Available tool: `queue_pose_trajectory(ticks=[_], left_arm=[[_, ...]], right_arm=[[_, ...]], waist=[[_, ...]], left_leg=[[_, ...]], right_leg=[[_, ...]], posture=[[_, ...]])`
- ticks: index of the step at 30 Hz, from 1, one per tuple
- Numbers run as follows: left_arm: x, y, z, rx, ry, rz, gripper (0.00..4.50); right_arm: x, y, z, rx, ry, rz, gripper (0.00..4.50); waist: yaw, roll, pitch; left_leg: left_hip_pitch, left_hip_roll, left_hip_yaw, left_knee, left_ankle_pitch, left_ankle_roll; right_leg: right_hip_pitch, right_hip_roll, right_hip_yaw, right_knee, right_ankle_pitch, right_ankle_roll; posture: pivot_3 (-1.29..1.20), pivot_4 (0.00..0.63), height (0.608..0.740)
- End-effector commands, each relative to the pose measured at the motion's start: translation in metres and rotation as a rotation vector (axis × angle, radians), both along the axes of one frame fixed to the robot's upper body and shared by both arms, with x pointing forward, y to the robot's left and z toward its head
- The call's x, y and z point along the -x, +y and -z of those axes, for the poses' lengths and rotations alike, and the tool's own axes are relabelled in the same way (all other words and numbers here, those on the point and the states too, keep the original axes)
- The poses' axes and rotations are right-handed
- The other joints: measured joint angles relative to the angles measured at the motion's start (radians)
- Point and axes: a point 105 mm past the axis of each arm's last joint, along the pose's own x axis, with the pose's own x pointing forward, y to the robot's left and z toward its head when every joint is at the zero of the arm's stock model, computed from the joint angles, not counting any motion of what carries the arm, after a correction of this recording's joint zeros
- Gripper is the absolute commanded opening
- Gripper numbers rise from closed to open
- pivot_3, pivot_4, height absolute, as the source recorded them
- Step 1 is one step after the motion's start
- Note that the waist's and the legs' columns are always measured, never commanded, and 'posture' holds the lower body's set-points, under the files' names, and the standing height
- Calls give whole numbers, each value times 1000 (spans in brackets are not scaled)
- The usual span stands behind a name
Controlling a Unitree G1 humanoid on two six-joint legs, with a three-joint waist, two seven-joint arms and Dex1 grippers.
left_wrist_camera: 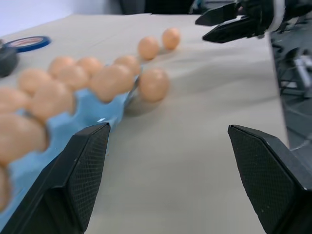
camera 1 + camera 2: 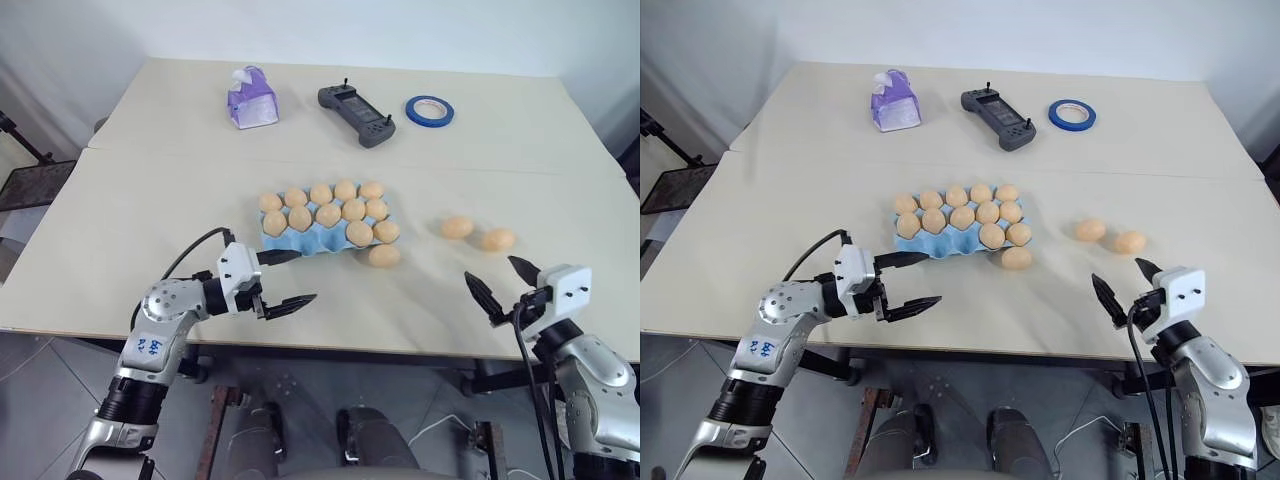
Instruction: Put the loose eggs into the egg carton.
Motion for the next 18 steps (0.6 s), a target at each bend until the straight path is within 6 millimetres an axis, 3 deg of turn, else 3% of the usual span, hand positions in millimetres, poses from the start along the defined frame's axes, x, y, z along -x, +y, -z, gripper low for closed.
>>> queue_pose_trajectory(ticks=[1,8,18], left_arm=[[-4,-11,-9,12,-30,51,4481],[-10,-9,-14,26,-54,36,4481],[-4,2,-16,31,-63,-13,4481]], right_arm=[[7,-19,-4,17,-48,108,4500],[-8,-29,2,41,-49,138,4500],[-78,-48,-10,56,-16,136,4500]], waist=[[3,0,0],[4,0,0],[-9,0,0]], left_leg=[[0,0,0,0,0,0],[0,0,0,0,0,0],[1,0,0,2,0,0]], right_leg=[[0,0,0,0,0,0],[1,0,0,0,0,0],[1,0,0,1,0,0]], posture=[[0,150,740],[0,150,740],[0,150,740]])
